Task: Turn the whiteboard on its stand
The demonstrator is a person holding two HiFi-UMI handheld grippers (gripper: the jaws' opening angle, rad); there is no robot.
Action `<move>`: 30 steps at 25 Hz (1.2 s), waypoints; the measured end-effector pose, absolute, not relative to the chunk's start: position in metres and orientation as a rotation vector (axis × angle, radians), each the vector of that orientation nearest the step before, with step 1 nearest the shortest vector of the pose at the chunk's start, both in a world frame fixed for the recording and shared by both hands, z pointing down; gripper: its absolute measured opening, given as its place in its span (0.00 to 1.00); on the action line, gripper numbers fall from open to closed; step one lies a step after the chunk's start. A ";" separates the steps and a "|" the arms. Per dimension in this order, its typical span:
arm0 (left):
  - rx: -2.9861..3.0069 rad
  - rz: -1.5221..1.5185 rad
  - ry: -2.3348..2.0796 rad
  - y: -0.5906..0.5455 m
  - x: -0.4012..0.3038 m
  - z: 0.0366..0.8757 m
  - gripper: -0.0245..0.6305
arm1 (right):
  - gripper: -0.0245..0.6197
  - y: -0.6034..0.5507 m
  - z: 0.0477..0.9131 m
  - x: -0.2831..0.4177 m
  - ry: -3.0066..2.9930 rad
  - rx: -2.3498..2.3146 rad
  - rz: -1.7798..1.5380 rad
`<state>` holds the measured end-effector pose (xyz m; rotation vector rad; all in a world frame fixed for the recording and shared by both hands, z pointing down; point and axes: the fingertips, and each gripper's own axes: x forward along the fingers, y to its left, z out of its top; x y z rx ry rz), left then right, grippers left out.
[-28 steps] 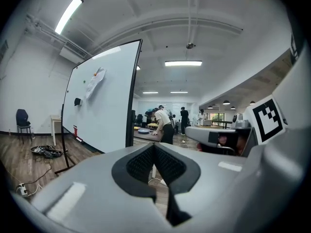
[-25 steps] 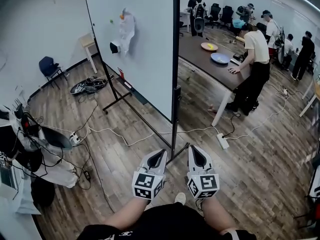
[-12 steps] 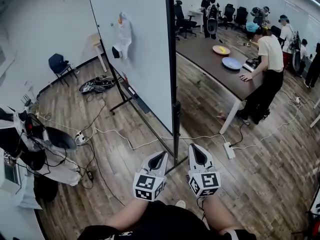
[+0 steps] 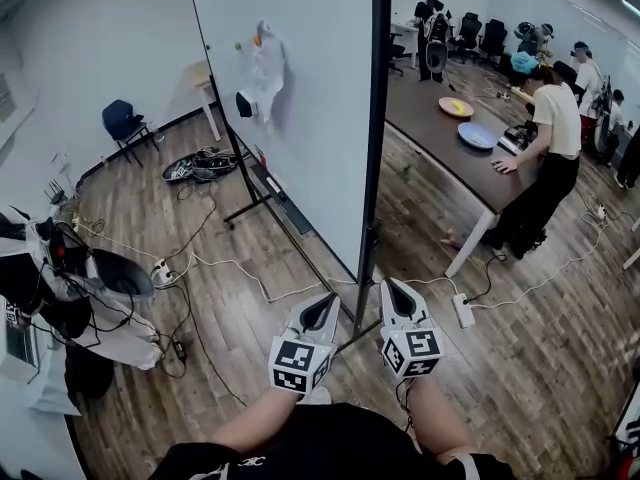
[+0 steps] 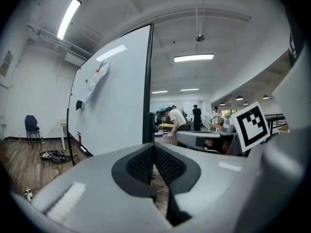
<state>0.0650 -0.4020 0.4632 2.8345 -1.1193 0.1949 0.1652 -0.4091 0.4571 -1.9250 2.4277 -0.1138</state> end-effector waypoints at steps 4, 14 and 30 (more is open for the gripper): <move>2.821 0.211 -1.130 -0.413 0.060 0.468 0.05 | 0.24 -0.432 0.472 0.160 2.503 -1.891 -0.145; 2.801 0.221 -1.171 -0.434 0.059 0.471 0.05 | 0.38 -0.485 0.501 0.167 2.605 -1.889 -0.199; 2.735 0.232 -1.265 -0.450 0.047 0.477 0.05 | 0.35 -0.523 0.531 0.161 2.709 -1.888 -0.229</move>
